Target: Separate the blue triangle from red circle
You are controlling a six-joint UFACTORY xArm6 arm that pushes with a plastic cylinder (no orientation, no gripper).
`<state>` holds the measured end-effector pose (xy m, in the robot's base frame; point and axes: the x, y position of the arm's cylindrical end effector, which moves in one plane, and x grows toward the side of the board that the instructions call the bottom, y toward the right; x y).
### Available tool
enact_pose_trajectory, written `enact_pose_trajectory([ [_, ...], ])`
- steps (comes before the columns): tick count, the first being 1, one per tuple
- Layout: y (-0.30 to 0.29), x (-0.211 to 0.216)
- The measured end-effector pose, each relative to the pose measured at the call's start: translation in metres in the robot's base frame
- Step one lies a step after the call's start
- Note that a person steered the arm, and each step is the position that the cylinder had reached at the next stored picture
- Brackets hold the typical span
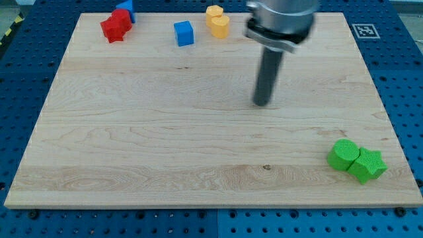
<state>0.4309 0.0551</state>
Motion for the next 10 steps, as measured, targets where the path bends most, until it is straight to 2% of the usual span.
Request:
enact_pose_trajectory([
  [1,-0.085,-0.036],
  [3,-0.265,-0.074],
  [4,-0.336,-0.122],
  [5,-0.359,-0.155],
  [6,-0.346,-0.198],
  [7,-0.316,-0.218],
  [10,-0.307,-0.239],
])
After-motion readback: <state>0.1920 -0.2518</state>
